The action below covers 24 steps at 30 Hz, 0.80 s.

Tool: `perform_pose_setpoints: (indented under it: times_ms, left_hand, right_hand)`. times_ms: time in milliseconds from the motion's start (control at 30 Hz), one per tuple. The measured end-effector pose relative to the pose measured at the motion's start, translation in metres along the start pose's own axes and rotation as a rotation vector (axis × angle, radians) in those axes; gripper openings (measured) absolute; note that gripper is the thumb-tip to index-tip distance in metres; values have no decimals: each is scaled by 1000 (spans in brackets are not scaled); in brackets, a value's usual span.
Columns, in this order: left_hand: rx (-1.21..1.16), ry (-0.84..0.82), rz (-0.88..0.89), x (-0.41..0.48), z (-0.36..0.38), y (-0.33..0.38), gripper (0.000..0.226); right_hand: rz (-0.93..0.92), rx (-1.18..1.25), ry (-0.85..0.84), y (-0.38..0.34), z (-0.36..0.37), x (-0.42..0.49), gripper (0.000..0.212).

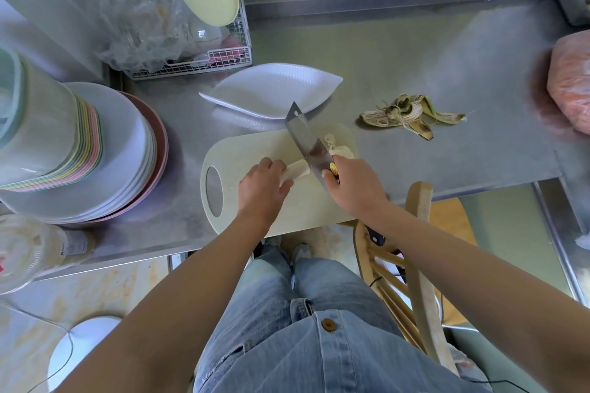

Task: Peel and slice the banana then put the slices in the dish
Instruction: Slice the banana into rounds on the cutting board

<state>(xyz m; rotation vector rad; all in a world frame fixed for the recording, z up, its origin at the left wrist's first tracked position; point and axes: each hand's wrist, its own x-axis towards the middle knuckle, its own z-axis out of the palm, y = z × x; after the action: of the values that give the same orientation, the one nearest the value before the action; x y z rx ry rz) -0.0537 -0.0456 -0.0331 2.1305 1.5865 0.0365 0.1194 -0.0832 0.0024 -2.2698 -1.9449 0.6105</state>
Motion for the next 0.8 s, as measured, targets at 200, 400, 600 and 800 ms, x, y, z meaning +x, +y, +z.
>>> perform_pose_setpoints:
  times_ms: [200, 400, 600, 800]
  left_hand:
    - [-57, 15, -37, 0, 0, 0, 30]
    - [-56, 18, -41, 0, 0, 0, 31]
    - [-52, 27, -45, 0, 0, 0, 30]
    - [-40, 22, -49, 1, 0, 1, 31]
  right_hand:
    - [14, -23, -7, -6, -5, -1, 26]
    - [9, -49, -36, -5, -2, -4, 26]
    - [14, -54, -28, -6, -2, -6, 27]
    - [14, -53, -52, -5, -4, -5, 27]
